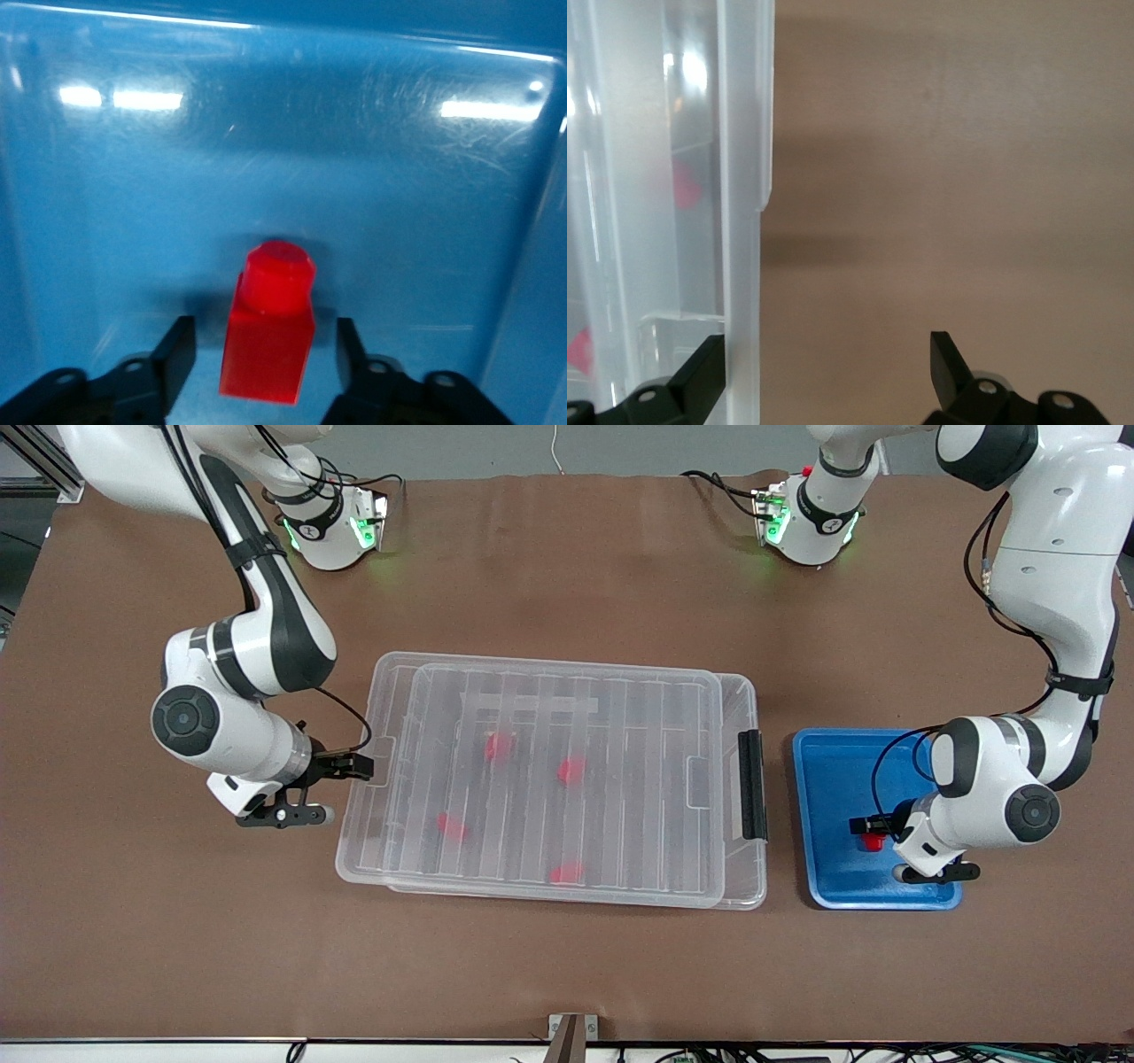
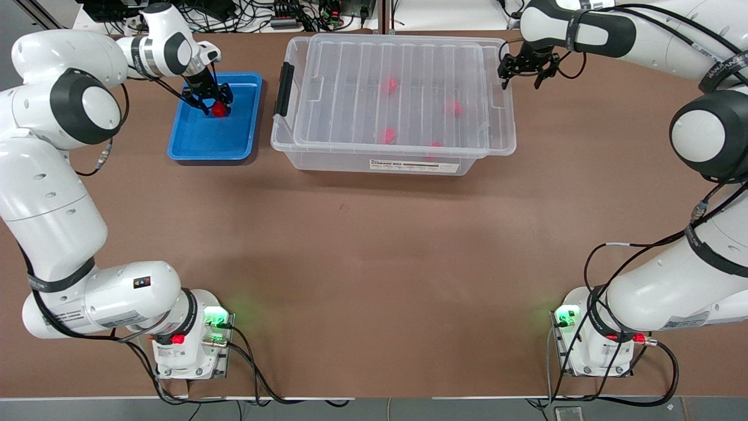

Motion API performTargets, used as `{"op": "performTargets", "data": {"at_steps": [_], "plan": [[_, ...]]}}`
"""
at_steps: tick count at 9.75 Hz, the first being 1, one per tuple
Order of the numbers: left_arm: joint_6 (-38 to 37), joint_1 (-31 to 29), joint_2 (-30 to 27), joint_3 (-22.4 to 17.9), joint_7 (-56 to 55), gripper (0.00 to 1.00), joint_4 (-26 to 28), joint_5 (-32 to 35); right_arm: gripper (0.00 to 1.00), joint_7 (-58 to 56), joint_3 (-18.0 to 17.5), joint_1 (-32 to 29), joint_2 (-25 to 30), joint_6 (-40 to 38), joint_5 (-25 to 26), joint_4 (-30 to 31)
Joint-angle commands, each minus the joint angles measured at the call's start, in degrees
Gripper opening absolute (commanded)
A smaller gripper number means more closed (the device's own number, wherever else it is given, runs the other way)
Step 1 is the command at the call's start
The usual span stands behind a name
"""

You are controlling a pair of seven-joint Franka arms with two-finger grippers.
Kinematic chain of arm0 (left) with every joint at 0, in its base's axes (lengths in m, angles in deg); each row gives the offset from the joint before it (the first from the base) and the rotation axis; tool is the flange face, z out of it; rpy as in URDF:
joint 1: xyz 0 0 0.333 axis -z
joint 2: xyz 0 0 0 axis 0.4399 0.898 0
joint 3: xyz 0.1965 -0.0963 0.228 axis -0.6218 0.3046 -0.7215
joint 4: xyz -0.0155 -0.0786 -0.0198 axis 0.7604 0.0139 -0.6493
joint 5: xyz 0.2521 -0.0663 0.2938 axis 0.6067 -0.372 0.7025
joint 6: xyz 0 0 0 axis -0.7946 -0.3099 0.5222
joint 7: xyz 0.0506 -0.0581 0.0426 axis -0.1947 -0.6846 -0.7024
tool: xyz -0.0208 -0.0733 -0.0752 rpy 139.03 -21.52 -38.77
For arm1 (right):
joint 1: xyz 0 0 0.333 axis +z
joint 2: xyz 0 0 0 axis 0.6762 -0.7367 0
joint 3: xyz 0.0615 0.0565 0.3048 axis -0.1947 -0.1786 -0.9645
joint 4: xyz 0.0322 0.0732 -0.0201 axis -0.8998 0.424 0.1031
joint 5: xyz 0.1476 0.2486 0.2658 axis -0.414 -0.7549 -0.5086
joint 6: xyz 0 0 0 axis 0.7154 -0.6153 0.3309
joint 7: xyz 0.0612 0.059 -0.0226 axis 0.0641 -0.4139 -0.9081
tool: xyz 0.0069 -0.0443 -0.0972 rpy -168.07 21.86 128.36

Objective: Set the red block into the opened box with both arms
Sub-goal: 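Slide the lid toward the right arm while the left gripper grasps the block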

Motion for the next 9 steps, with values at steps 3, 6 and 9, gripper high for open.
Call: {"op": "performTargets", "data": {"at_steps": [3,6,9], "plan": [[2.3,0.0,2.5,0.2,0.7,0.0,-0.8,2.2,1.0,-0.2,-0.2,-6.1,1.7,-5.2,7.4,0.4],[-3.9,0.0,-2.9,1.0,0.3,0.0,-3.1,1.9,1.0,-1.1,0.6,-8.5,2.3,-7.7,10.7,0.1],[-14.4,0.3,-12.2,4.9,-2.0,0.0,-3.3,1.8,1.0,-4.7,2.7,-8.5,2.3,-8.3,10.7,-0.6]]}}
